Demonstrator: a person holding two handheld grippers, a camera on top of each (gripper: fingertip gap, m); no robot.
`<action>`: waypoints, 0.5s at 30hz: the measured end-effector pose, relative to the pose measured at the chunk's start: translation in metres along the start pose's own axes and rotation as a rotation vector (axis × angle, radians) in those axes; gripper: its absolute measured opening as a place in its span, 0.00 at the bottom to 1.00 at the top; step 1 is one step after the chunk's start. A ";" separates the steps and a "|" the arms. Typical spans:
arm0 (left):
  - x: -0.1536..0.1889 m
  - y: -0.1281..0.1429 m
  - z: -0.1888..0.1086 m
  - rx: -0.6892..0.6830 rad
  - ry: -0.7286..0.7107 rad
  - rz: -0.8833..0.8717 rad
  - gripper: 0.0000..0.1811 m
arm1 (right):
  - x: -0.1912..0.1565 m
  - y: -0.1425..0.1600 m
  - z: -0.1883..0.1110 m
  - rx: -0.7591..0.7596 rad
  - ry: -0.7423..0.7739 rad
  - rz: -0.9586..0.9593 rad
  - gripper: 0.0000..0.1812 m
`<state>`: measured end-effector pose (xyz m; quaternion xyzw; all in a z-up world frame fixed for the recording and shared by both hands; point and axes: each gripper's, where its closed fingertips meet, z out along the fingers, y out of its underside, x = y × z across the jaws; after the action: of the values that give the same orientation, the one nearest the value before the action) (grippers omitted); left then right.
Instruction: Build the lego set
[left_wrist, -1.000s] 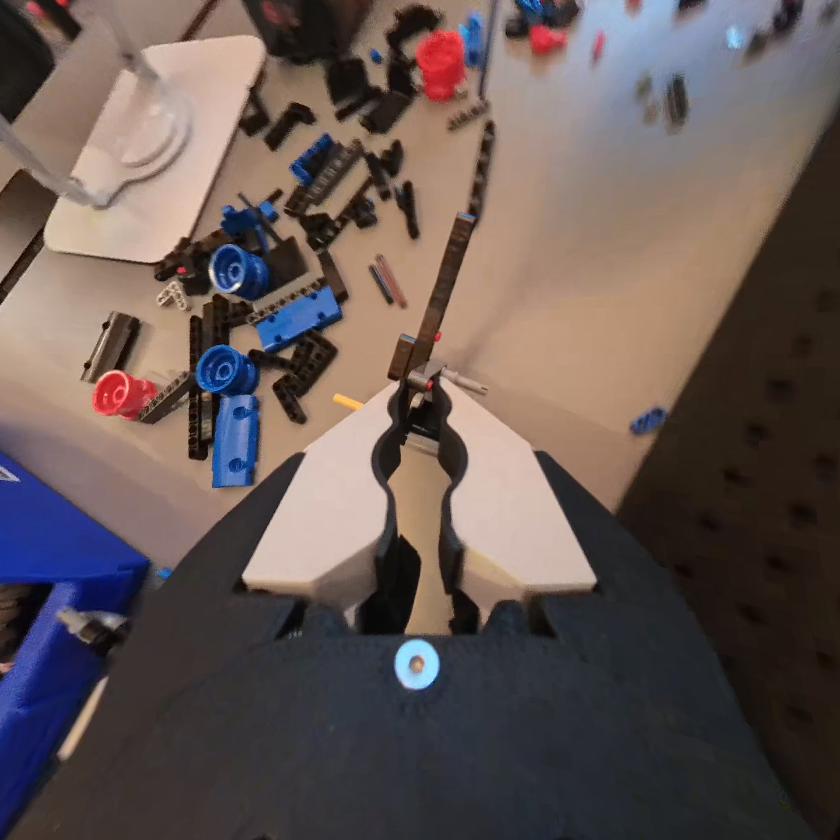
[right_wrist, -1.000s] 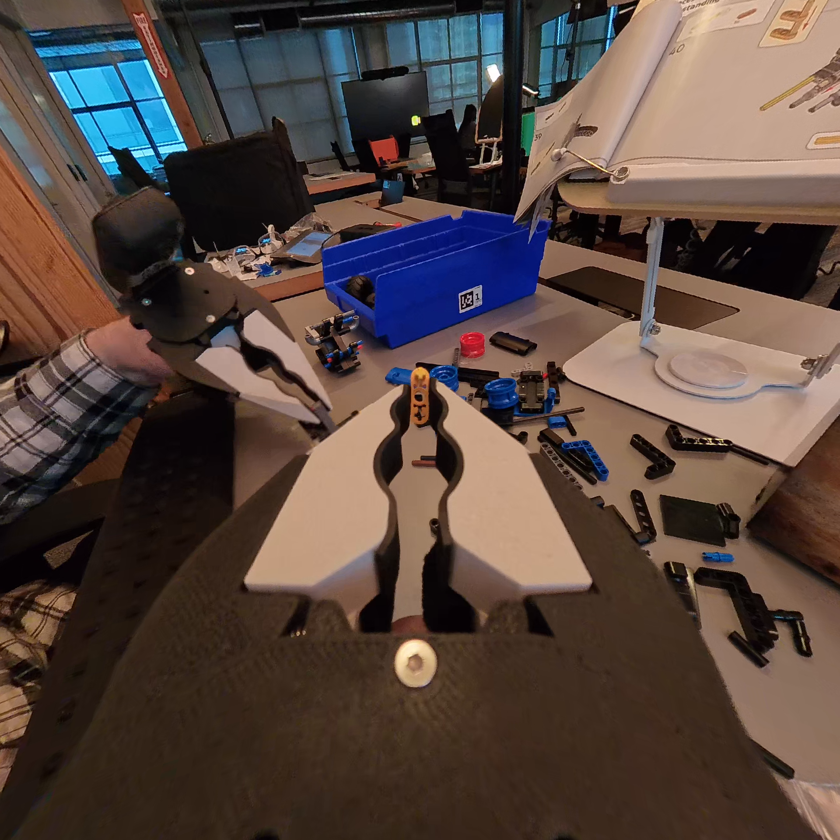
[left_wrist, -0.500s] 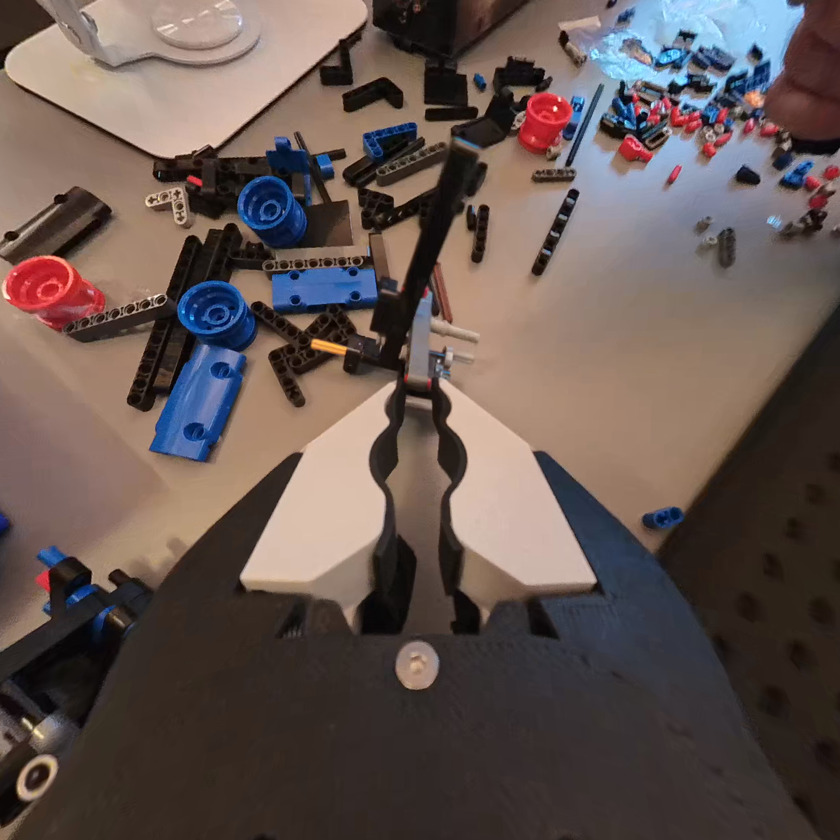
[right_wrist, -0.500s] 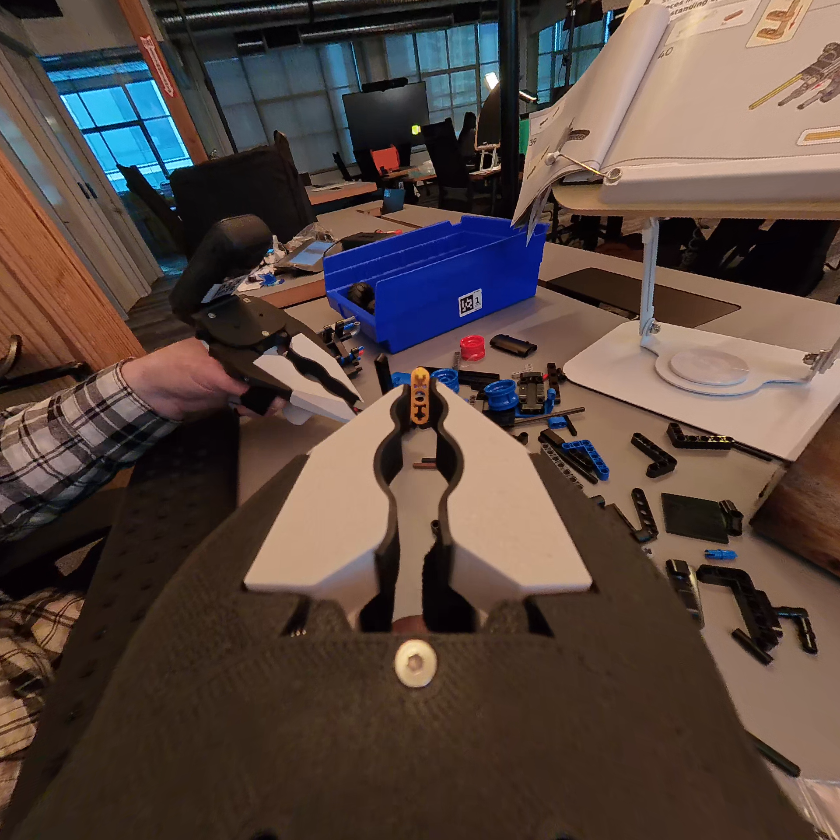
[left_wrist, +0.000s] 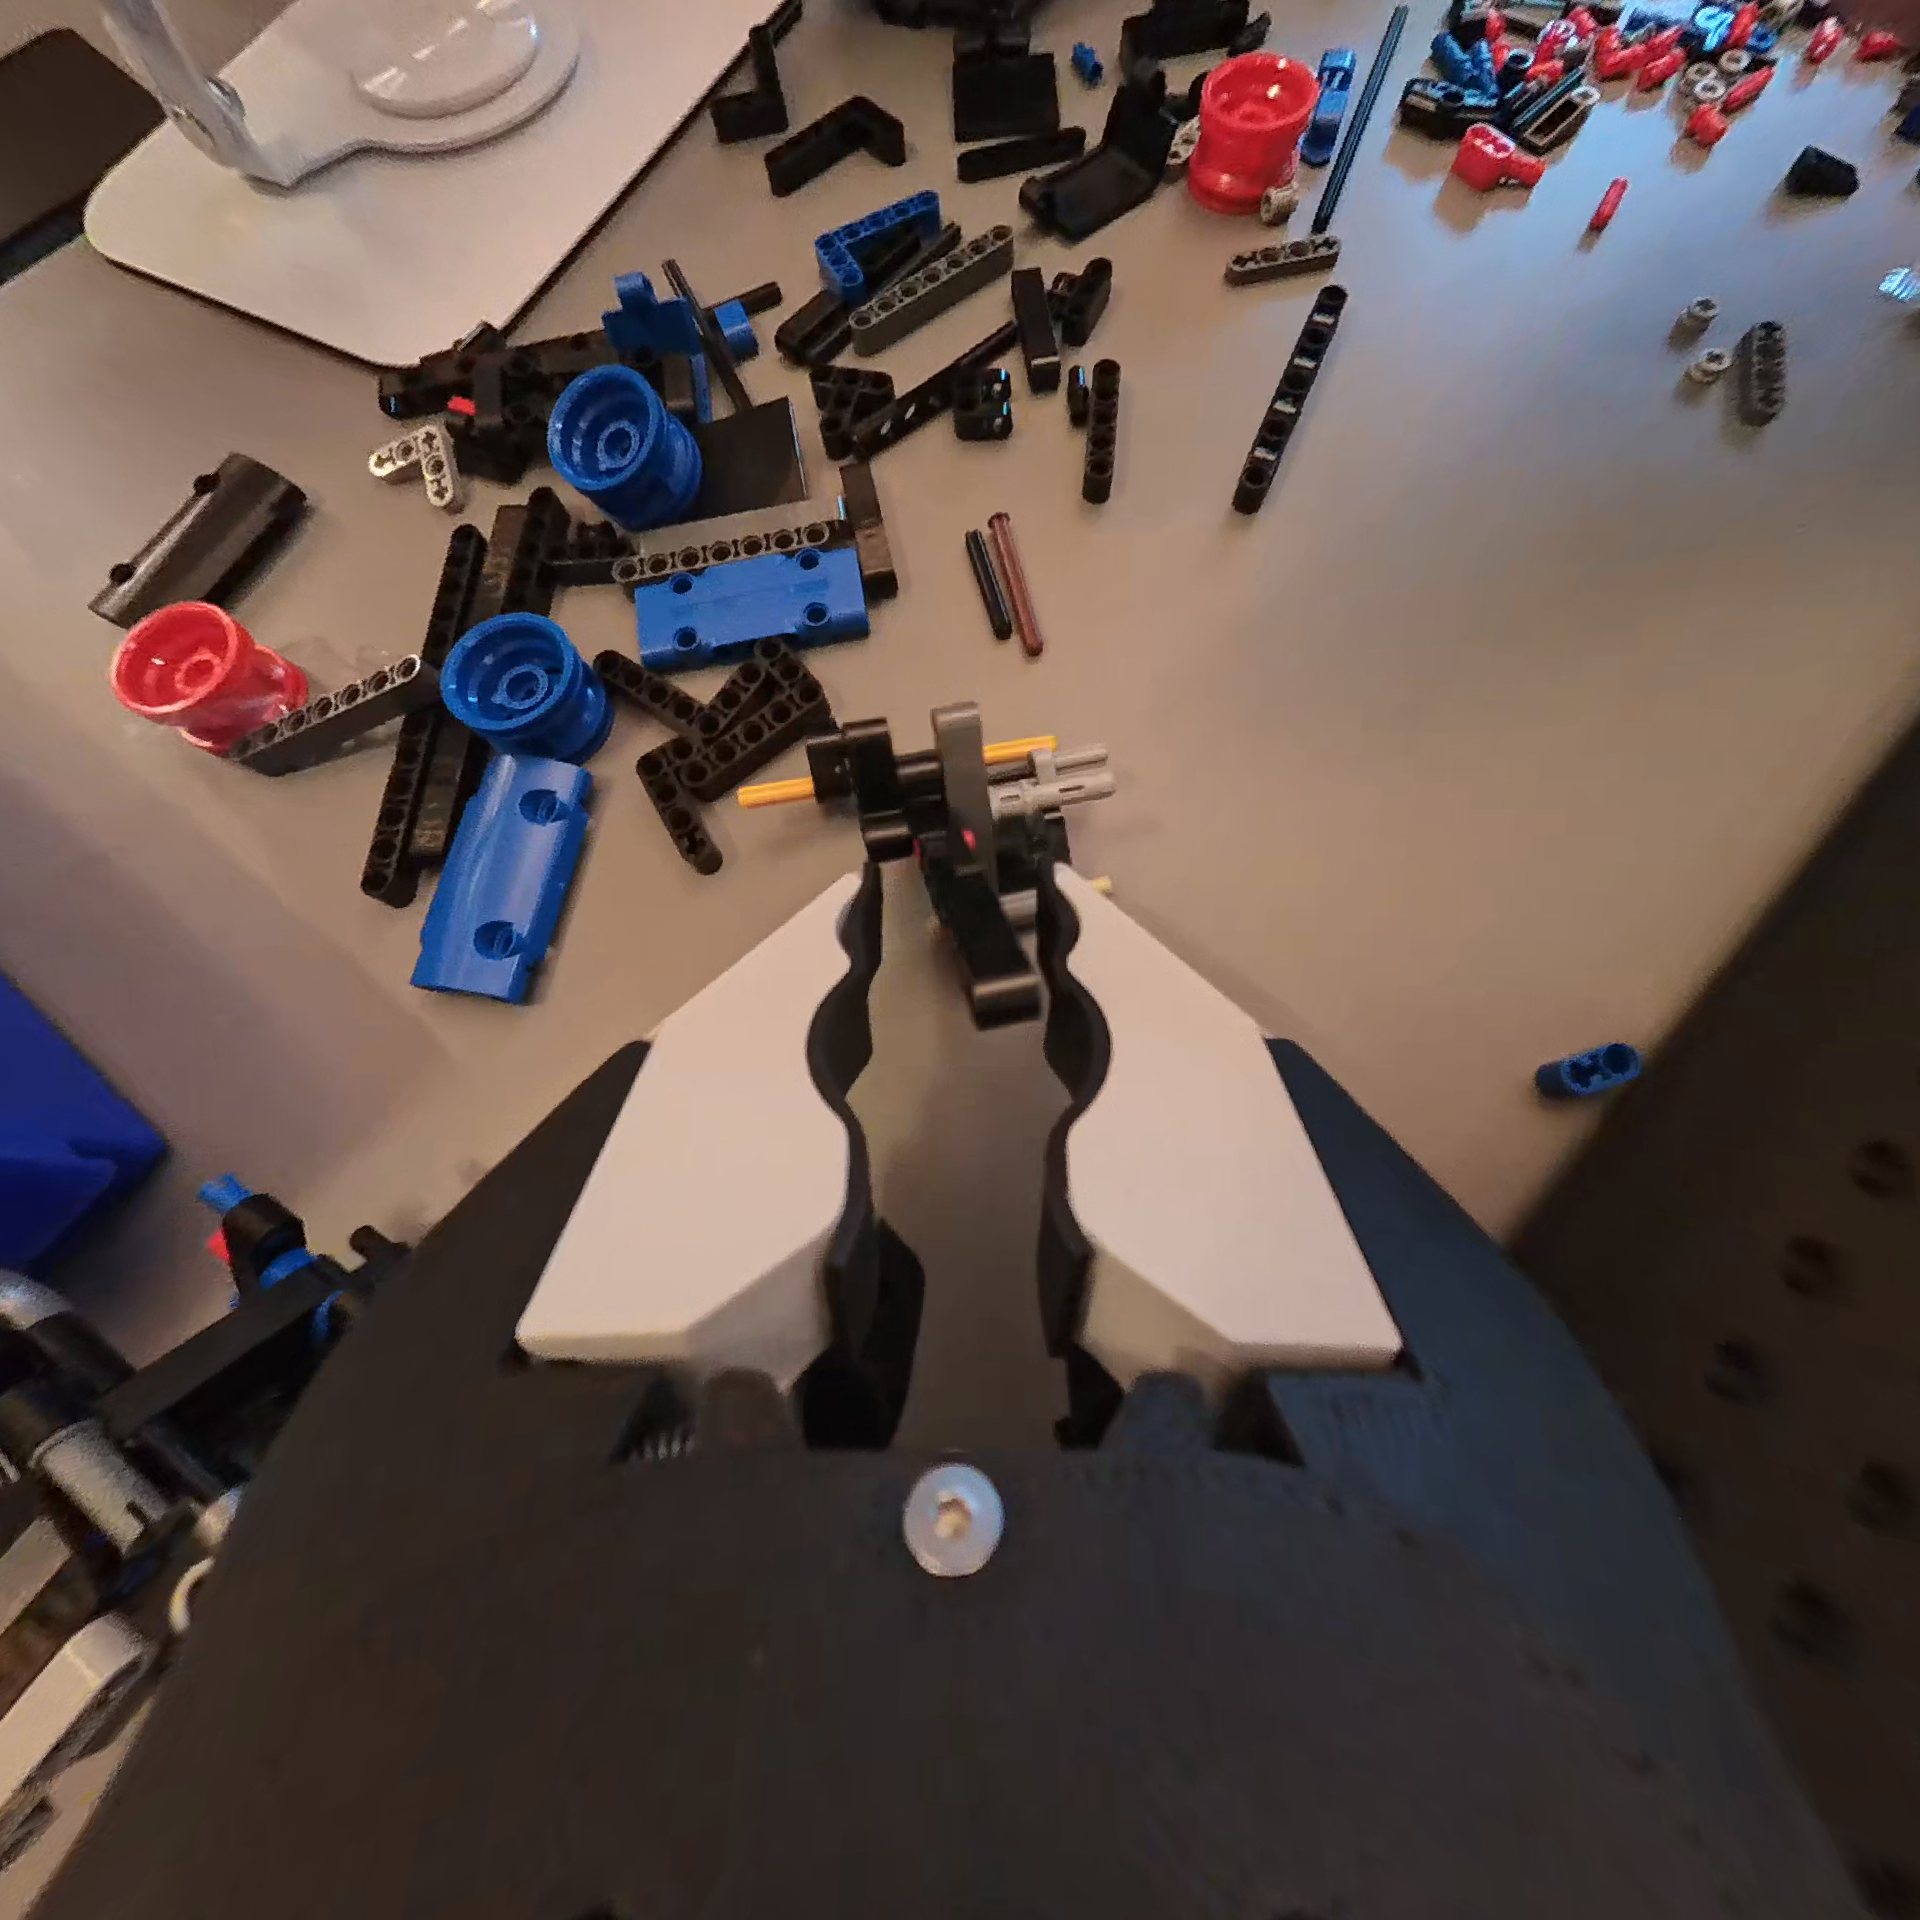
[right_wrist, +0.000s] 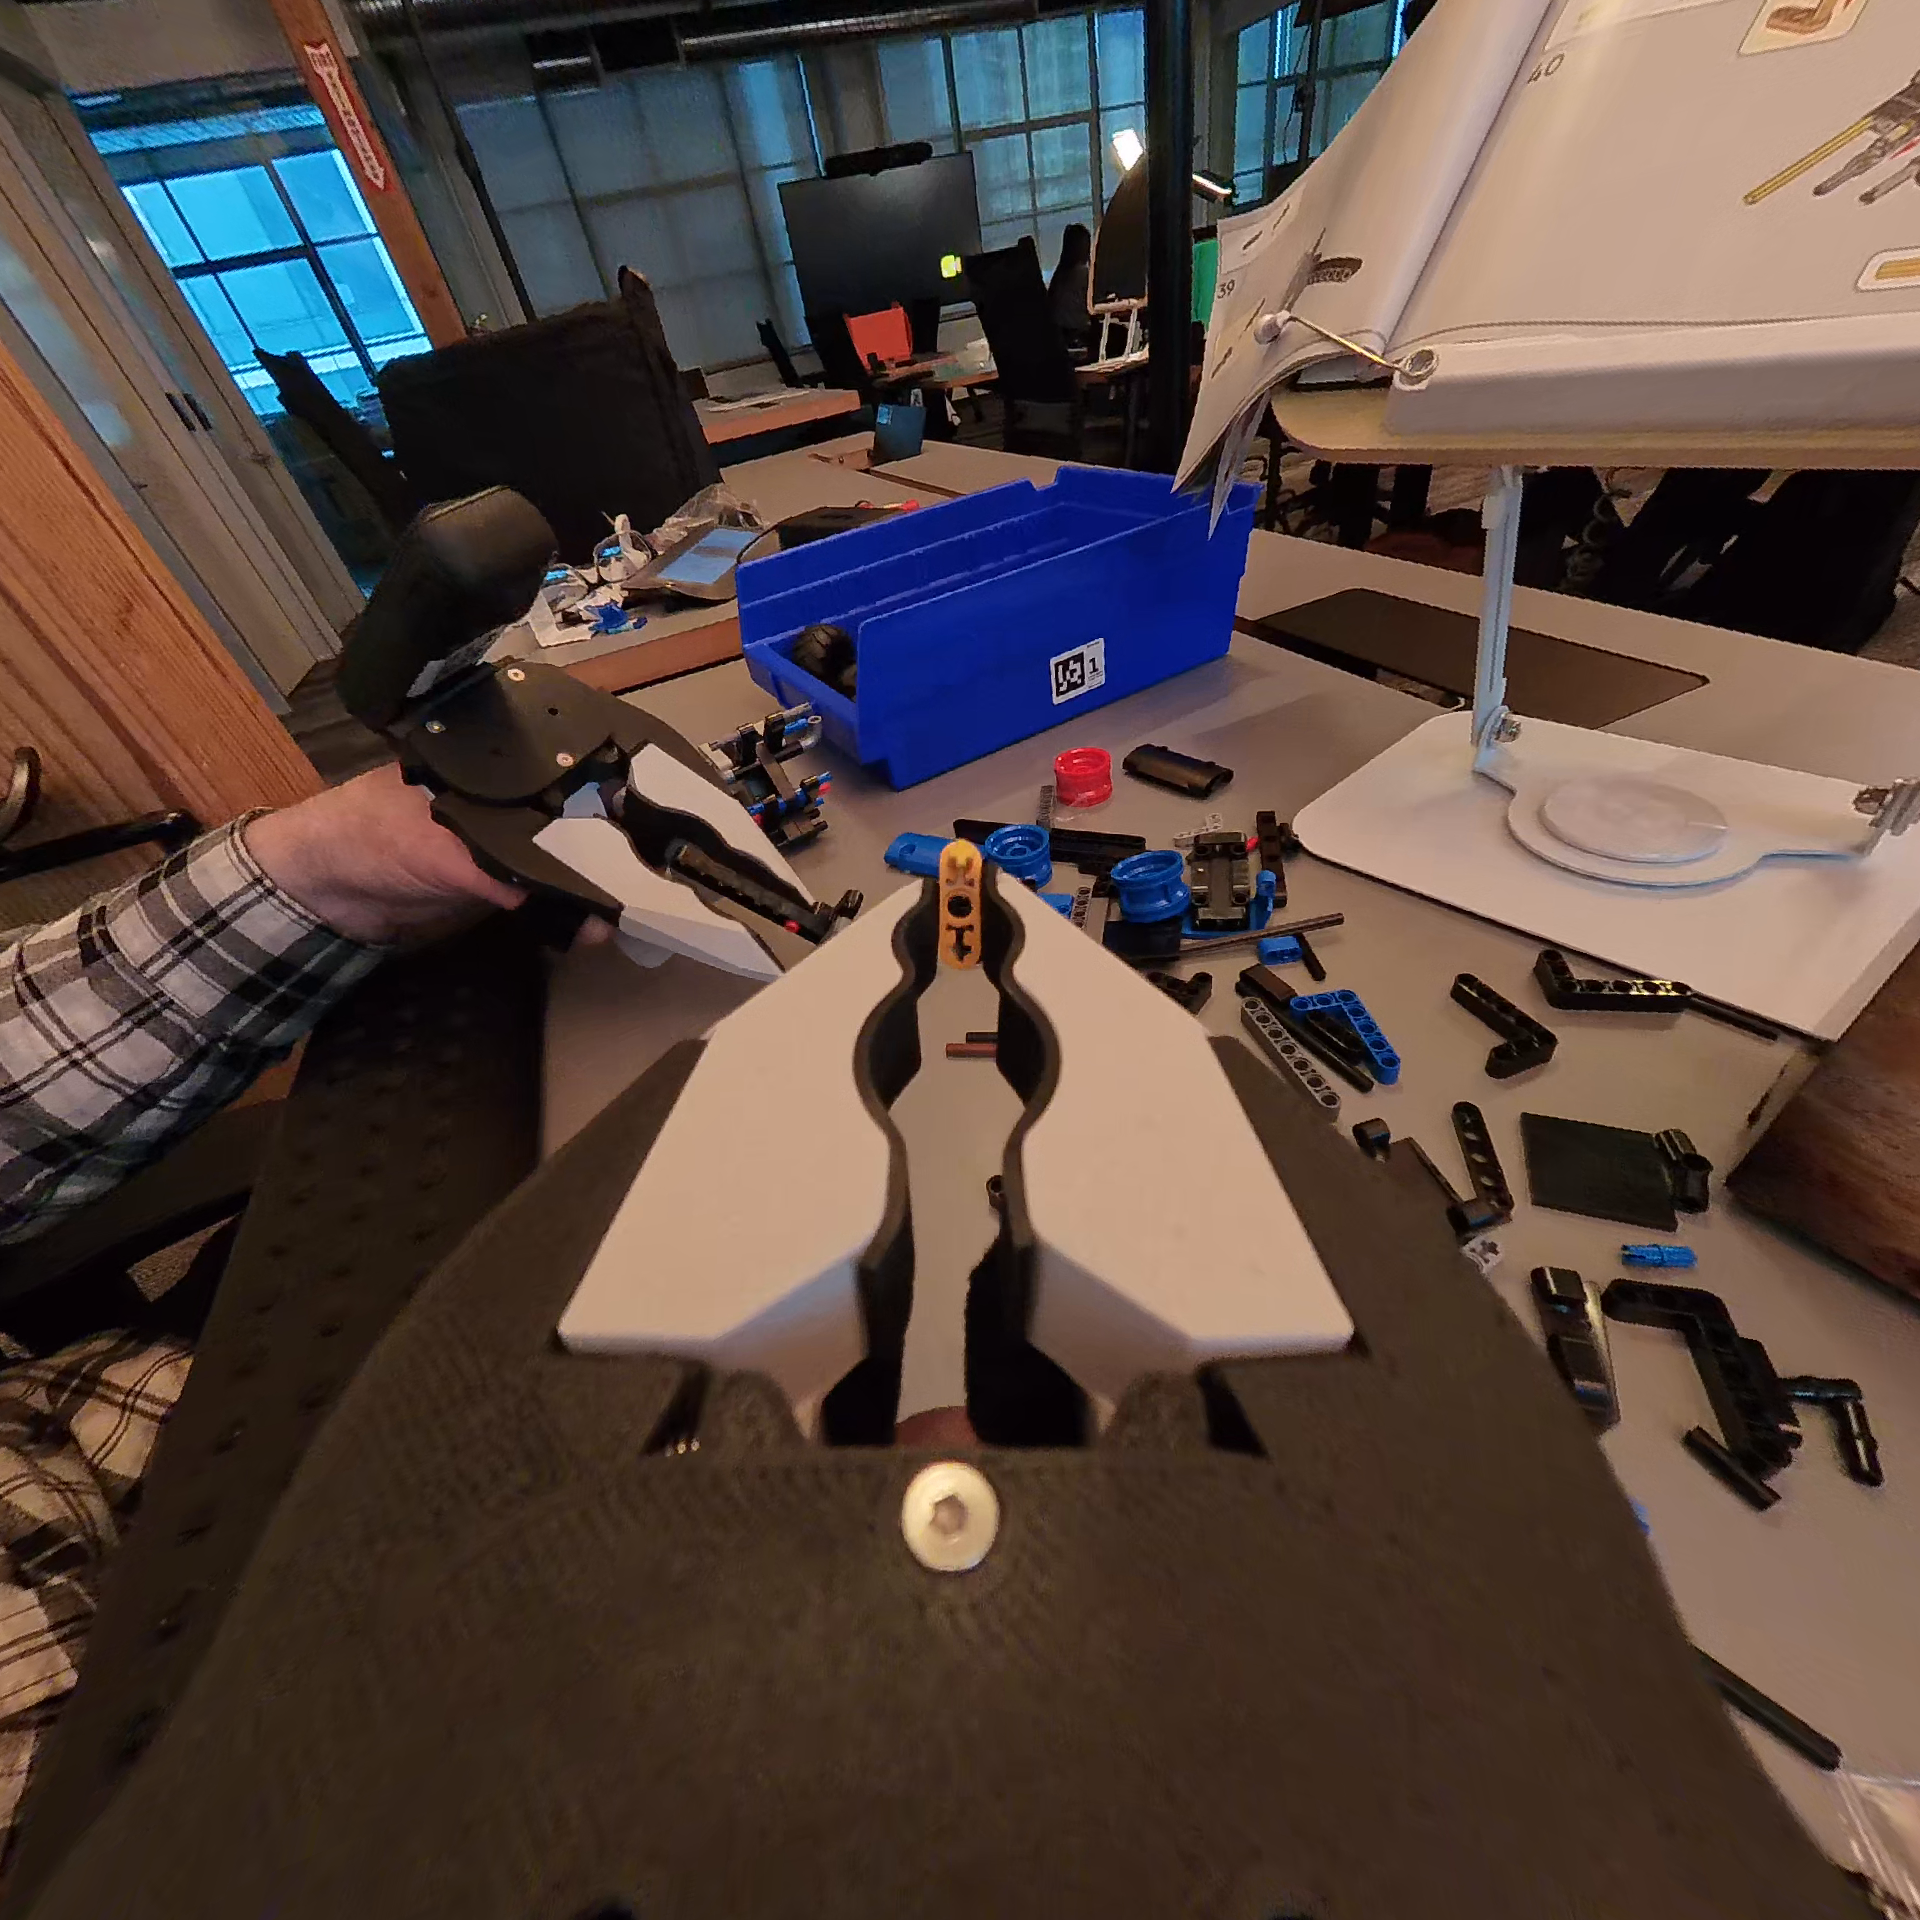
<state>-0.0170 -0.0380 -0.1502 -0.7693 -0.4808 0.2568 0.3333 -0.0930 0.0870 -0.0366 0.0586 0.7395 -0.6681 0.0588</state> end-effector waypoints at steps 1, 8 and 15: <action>-0.001 0.000 0.000 0.001 -0.012 0.015 0.16 | 0.000 0.000 0.000 0.000 0.000 0.000 0.03; -0.001 -0.001 -0.009 0.032 -0.043 0.055 0.20 | -0.001 -0.001 -0.001 0.002 -0.003 0.000 0.03; -0.006 -0.010 -0.027 0.102 -0.039 0.016 0.19 | -0.003 -0.003 -0.001 0.008 -0.013 0.000 0.03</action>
<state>-0.0051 -0.0474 -0.1249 -0.7499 -0.4672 0.2988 0.3607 -0.0901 0.0879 -0.0331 0.0544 0.7362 -0.6715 0.0634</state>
